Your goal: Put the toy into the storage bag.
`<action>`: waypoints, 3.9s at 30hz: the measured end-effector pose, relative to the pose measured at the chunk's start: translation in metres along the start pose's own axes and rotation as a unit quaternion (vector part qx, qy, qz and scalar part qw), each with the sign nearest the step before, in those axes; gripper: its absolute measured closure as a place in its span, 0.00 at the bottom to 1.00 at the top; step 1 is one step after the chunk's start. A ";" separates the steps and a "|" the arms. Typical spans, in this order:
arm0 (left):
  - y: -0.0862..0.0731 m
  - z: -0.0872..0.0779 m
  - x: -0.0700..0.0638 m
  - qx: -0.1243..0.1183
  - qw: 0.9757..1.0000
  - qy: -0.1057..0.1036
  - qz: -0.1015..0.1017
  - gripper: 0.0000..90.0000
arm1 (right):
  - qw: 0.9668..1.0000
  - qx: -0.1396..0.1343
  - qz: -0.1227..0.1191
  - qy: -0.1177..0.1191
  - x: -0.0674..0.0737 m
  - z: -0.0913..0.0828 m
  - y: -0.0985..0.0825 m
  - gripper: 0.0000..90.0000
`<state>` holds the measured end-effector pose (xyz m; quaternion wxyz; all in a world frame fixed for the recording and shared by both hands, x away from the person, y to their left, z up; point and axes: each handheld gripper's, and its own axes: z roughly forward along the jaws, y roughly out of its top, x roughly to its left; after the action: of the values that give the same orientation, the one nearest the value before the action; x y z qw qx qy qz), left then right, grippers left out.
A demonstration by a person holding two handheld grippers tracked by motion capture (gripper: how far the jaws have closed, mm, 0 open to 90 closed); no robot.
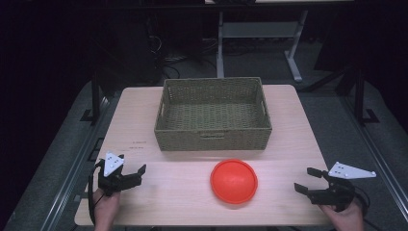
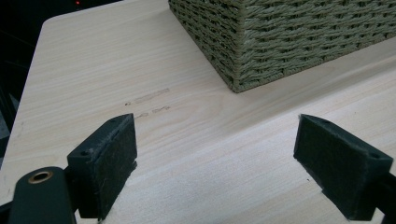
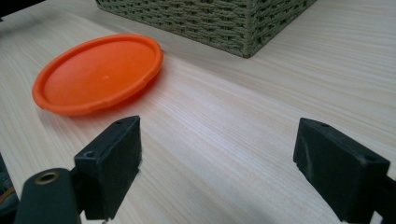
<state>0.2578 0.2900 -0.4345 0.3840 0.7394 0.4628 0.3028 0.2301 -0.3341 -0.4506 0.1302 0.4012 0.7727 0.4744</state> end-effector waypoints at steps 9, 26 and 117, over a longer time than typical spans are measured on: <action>0.000 -0.002 -0.002 -0.009 1.000 -0.006 0.004 0.14 | 1.000 0.007 -0.001 0.002 0.002 0.002 0.008 0.16; -0.001 0.000 -0.003 -0.006 1.000 -0.009 0.007 0.14 | 0.997 0.056 -0.023 0.040 0.017 0.034 0.036 0.17; 0.000 0.000 -0.003 -0.006 1.000 -0.006 0.029 0.14 | 0.974 0.191 0.055 0.106 0.039 0.141 0.067 0.78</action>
<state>0.2565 0.2871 -0.4346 0.3823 0.7521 0.4367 0.3120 0.3199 -0.2011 -0.4596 -0.0577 0.4076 0.8353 0.3644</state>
